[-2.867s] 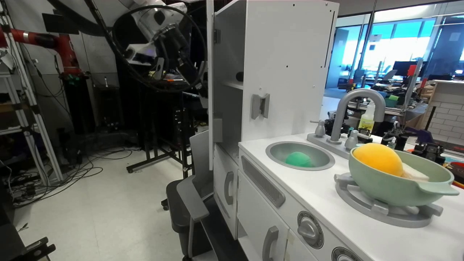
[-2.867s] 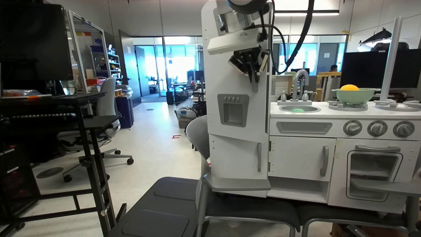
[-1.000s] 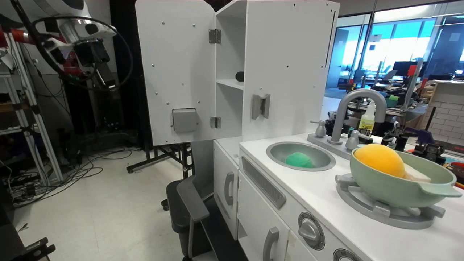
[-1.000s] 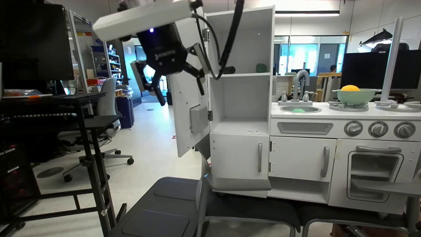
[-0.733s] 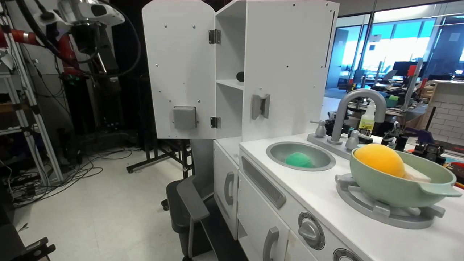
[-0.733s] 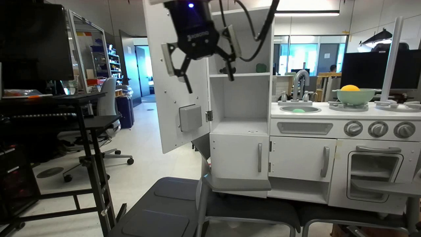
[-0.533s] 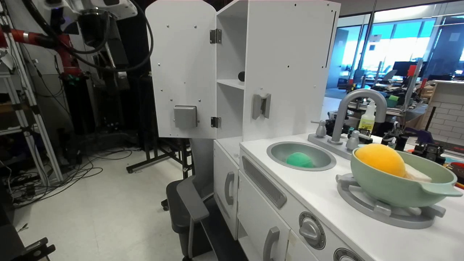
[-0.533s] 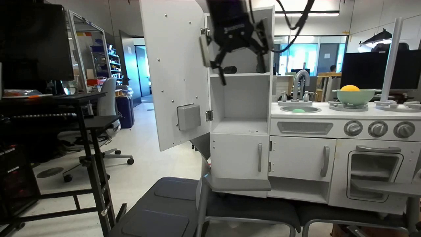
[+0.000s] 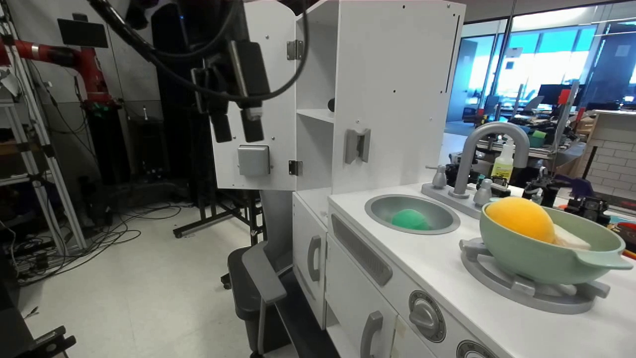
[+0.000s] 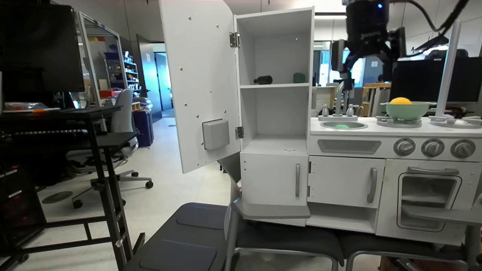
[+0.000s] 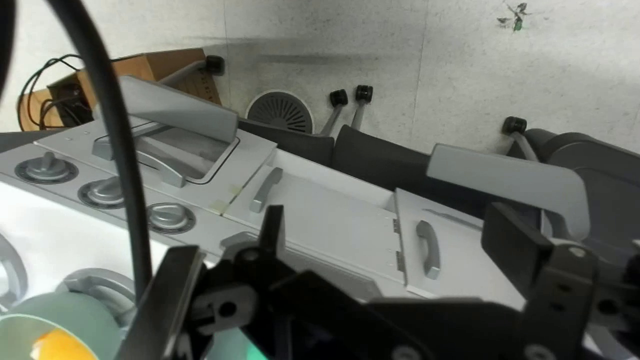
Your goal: Open the top door of the cabinet then put the green and yellow plushies in the bottom compartment of the top cabinet respectively
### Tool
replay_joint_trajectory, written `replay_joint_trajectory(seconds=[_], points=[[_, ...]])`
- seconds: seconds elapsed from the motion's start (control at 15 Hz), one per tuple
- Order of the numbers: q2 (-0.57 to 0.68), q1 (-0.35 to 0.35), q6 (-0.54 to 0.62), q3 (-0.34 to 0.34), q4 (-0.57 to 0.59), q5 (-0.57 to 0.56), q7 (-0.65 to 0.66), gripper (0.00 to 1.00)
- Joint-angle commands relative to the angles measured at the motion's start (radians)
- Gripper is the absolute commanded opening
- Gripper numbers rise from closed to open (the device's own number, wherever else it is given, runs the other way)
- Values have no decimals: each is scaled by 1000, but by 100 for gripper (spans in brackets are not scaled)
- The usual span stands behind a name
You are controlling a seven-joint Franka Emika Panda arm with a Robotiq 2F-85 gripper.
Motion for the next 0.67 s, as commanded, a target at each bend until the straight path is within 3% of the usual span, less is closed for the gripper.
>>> replay_joint_trajectory(seconds=[0.0, 0.27, 0.6], points=[[-1, -106, 129, -87, -40, 70, -162, 100], [139, -196, 235, -145, 55, 200, -301, 100], [350, -228, 267, -136, 266, 323, -305, 100]])
